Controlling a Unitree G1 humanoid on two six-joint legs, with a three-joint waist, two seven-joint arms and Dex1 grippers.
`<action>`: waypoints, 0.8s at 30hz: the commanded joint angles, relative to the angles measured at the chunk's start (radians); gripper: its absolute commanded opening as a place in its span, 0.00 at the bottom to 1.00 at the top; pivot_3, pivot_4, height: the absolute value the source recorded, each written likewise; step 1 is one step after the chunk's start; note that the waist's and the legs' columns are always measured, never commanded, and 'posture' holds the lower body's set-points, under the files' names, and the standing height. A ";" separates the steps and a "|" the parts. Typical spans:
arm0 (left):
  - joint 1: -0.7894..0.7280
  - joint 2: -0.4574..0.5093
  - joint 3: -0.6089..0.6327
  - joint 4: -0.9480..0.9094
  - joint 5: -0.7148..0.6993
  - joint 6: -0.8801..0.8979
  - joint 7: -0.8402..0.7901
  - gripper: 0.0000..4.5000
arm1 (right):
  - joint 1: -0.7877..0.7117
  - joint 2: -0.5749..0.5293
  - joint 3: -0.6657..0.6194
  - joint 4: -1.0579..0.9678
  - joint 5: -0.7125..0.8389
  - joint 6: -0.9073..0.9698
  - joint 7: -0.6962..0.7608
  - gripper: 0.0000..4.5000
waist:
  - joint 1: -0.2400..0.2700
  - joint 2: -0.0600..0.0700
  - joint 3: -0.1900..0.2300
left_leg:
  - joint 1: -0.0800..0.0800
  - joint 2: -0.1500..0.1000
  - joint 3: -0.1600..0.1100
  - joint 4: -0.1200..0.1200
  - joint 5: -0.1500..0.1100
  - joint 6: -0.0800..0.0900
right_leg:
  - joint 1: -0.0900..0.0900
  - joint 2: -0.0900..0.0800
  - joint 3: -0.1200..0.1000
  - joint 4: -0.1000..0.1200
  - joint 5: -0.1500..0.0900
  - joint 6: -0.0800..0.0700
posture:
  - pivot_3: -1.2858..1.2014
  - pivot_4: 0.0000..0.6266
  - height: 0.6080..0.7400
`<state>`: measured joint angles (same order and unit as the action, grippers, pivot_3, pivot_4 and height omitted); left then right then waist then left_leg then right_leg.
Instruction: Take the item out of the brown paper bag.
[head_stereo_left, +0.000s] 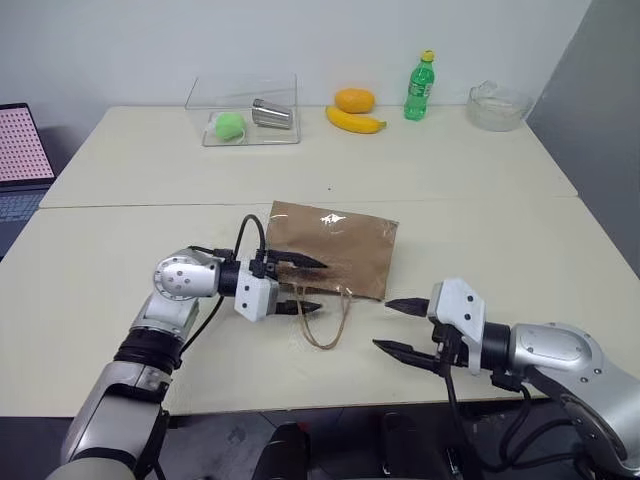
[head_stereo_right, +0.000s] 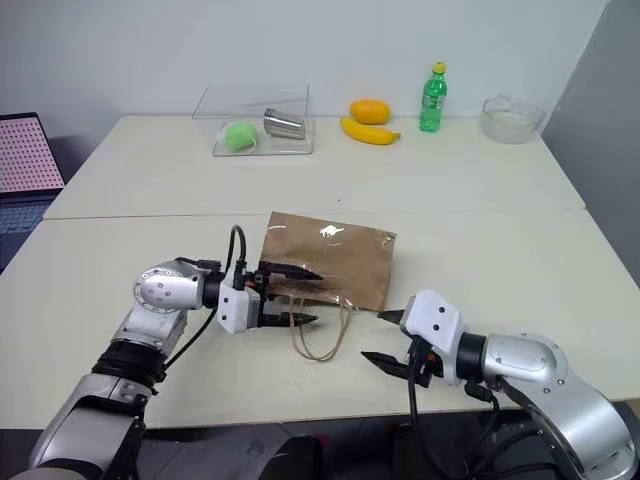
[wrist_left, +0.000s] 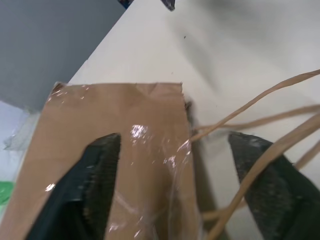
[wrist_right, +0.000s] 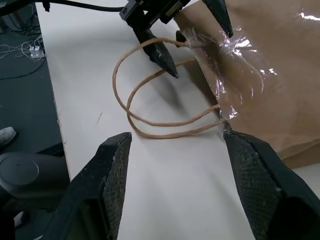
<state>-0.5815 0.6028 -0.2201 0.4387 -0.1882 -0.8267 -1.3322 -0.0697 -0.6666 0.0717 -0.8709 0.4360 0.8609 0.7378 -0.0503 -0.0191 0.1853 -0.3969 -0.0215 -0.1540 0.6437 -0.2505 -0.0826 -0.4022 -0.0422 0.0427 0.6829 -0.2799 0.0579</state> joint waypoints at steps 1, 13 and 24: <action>-0.014 0.005 -0.005 -0.105 -0.066 0.118 -0.010 0.46 | -0.001 -0.014 0.001 -0.049 0.028 -0.006 -0.013 0.69 | 0.000 0.000 0.000 | 0.000 0.000 0.000 0.000 0.000 0.000 | 0.000 0.000 0.000 0.000 0.000 0.000 | 0.52 0.24 1.00; -0.160 -0.047 0.012 -0.245 -0.069 0.598 0.092 0.01 | -0.124 0.038 0.185 0.002 0.004 -0.002 -0.077 0.69 | -0.012 0.000 0.000 | 0.002 0.000 -0.001 0.001 0.000 0.000 | 0.002 0.001 -0.001 0.000 0.000 0.000 | 0.52 0.24 1.00; -0.182 -0.055 0.021 -0.232 -0.050 0.611 0.095 0.01 | -0.330 0.198 0.371 0.206 -0.129 -0.017 -0.171 0.69 | -0.007 0.000 0.000 | 0.001 0.001 -0.003 0.000 0.000 0.000 | 0.002 0.002 -0.001 -0.001 0.000 0.000 | 0.52 0.24 1.00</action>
<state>-0.7336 0.5463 -0.2274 0.2219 -0.2392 -0.2060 -1.2379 -0.3829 -0.4826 0.4282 -0.6552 0.3212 0.8611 0.5766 -0.0569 -0.0193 0.1852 -0.3958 -0.0209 -0.1566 0.6441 -0.2504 -0.0828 -0.4001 -0.0406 0.0416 0.6819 -0.2798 0.0580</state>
